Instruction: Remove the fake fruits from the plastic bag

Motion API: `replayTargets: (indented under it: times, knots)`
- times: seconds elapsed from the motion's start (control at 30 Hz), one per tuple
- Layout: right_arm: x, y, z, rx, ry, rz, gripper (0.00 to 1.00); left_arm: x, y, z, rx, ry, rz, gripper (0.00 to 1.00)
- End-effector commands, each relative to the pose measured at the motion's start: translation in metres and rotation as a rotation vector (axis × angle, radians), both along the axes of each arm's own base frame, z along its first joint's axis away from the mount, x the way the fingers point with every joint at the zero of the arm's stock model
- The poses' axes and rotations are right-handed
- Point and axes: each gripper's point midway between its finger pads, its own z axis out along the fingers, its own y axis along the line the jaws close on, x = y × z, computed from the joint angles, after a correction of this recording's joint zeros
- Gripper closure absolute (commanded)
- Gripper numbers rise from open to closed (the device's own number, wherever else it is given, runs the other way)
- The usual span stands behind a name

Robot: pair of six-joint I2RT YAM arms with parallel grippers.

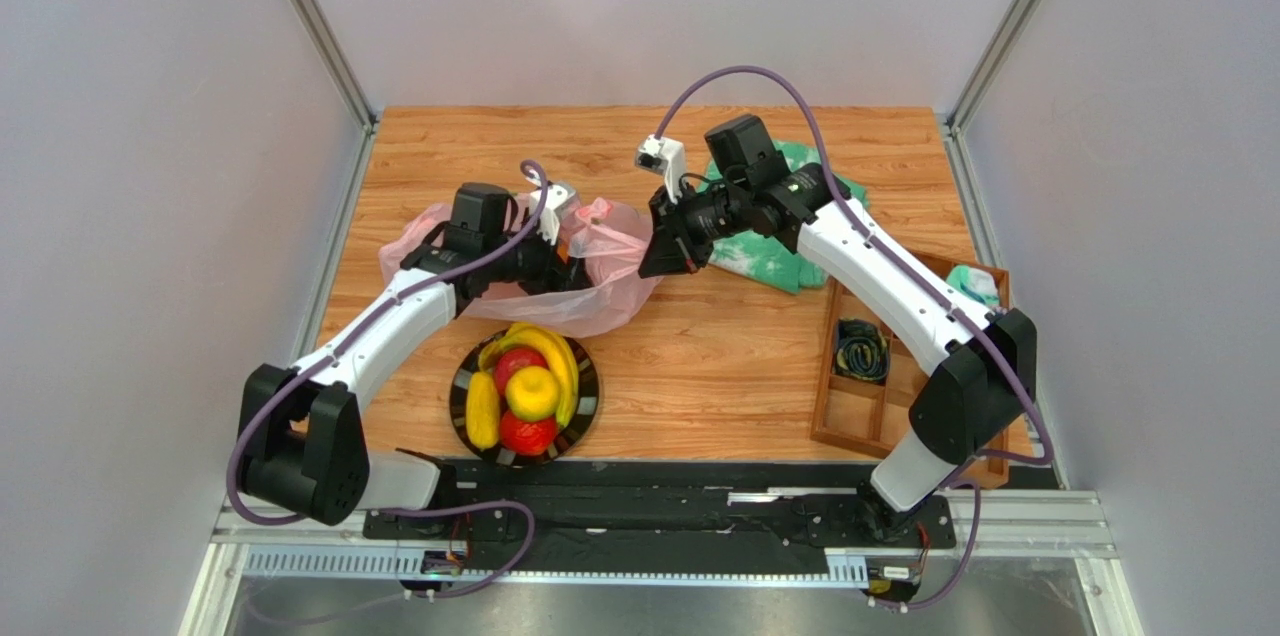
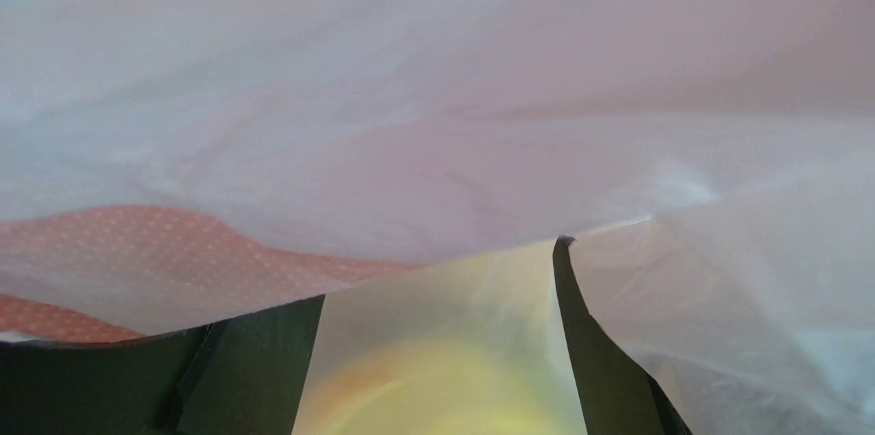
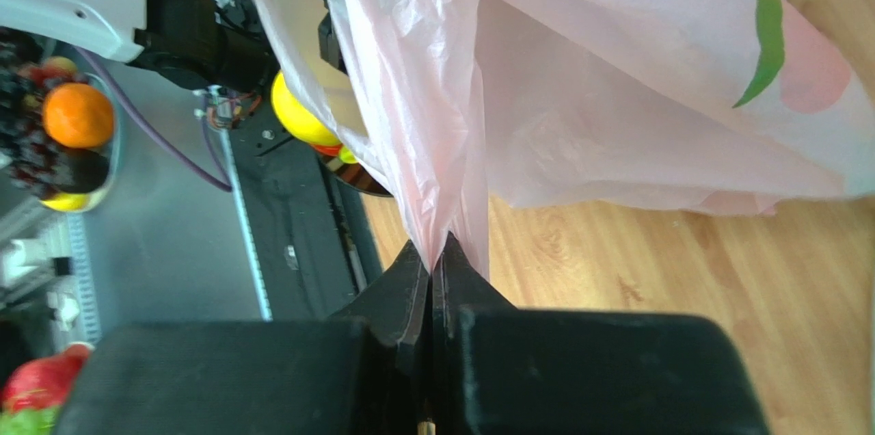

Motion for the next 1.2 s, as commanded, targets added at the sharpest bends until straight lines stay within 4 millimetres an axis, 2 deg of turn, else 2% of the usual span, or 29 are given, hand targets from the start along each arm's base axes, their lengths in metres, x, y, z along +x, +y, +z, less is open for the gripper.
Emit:
replayTargets:
  times: [0.0,0.07,0.13,0.23,0.33,0.4,0.43,0.47,0.53,0.57,0.6,0.63,0.67,0.73,0.77,0.8,0.83,0.87,0.9,0.93,0.97,1.0,1.03,1.07,1.13,1.17]
  knots:
    - [0.0,0.006,0.045,0.109,0.072,-0.046,1.0,-0.006,0.005,-0.012,0.167,-0.137,-0.123,0.13]
    - [0.002,0.016,0.064,0.173,0.114,-0.051,1.0,-0.002,0.013,-0.018,0.208,-0.133,-0.072,0.14]
    - [0.016,0.026,0.09,0.231,0.084,-0.075,1.0,-0.002,0.016,-0.022,0.238,-0.153,-0.058,0.14]
    - [0.03,0.038,0.11,0.309,0.13,-0.129,1.0,-0.007,0.01,-0.023,0.303,-0.22,-0.103,0.14]
    - [0.041,0.042,0.092,0.272,0.165,-0.157,1.0,-0.006,0.008,-0.011,0.273,-0.203,-0.051,0.15]
    - [0.051,0.027,0.076,0.232,0.206,-0.235,1.0,-0.01,0.008,0.003,0.234,-0.229,-0.029,0.15]
    - [0.054,0.02,0.072,0.226,0.221,-0.256,1.0,-0.014,0.01,0.0,0.216,-0.209,0.002,0.15]
    - [0.052,0.009,0.068,0.209,0.232,-0.271,1.0,-0.012,0.015,0.004,0.211,-0.224,0.054,0.14]
    - [0.043,0.001,0.067,0.18,0.165,-0.227,1.0,-0.012,0.019,-0.001,0.179,-0.162,0.159,0.15]
    - [0.034,-0.003,0.059,0.151,0.182,-0.214,1.0,-0.009,0.022,-0.004,0.184,-0.146,0.199,0.16]
    - [0.025,-0.008,0.063,0.146,0.162,-0.199,1.0,-0.007,0.021,-0.005,0.164,-0.127,0.232,0.16]
    - [0.019,-0.012,0.058,0.124,0.128,-0.166,1.0,-0.006,0.018,-0.007,0.144,-0.105,0.252,0.16]
    - [0.008,-0.018,0.051,0.091,0.149,-0.152,1.0,-0.001,0.017,-0.013,0.15,-0.1,0.262,0.17]
    - [-0.008,-0.027,0.04,0.057,0.126,-0.11,1.0,0.015,0.014,-0.008,0.144,-0.141,0.275,0.16]
    - [-0.015,-0.03,0.038,0.047,0.124,-0.097,1.0,0.02,0.011,-0.017,0.16,-0.127,0.271,0.16]
    - [-0.022,-0.032,0.027,0.027,0.123,-0.076,1.0,0.025,0.01,-0.018,0.169,-0.124,0.273,0.15]
    - [-0.028,-0.034,0.029,0.024,0.097,-0.064,1.0,0.034,0.007,-0.01,0.158,-0.121,0.294,0.14]
    - [-0.038,-0.033,0.024,0.007,0.056,-0.014,1.0,0.039,0.009,-0.022,0.185,-0.072,0.319,0.14]
    - [-0.042,-0.033,0.021,-0.007,0.034,0.007,1.0,0.039,0.01,-0.027,0.194,-0.022,0.335,0.14]
    - [-0.049,-0.037,0.012,-0.038,-0.001,0.017,1.0,0.046,0.009,-0.024,0.159,0.018,0.387,0.14]
    - [-0.055,-0.032,0.008,-0.051,-0.054,0.058,1.0,0.049,0.009,-0.033,0.162,0.06,0.415,0.13]
    - [-0.058,-0.033,0.006,-0.062,-0.088,0.067,1.0,0.052,0.01,-0.034,0.149,0.078,0.444,0.12]
    - [-0.061,-0.037,-0.008,-0.094,-0.093,0.067,1.0,0.056,0.01,-0.035,0.12,0.109,0.488,0.12]
    - [-0.066,-0.037,-0.004,-0.082,-0.133,0.08,1.0,0.057,0.008,-0.039,0.104,0.134,0.494,0.12]
    - [-0.068,-0.041,-0.014,-0.109,-0.173,0.096,1.0,0.064,0.005,-0.034,0.049,0.171,0.521,0.12]
    - [-0.073,-0.045,-0.02,-0.121,-0.177,0.105,1.0,0.065,0.006,-0.039,0.053,0.193,0.534,0.12]
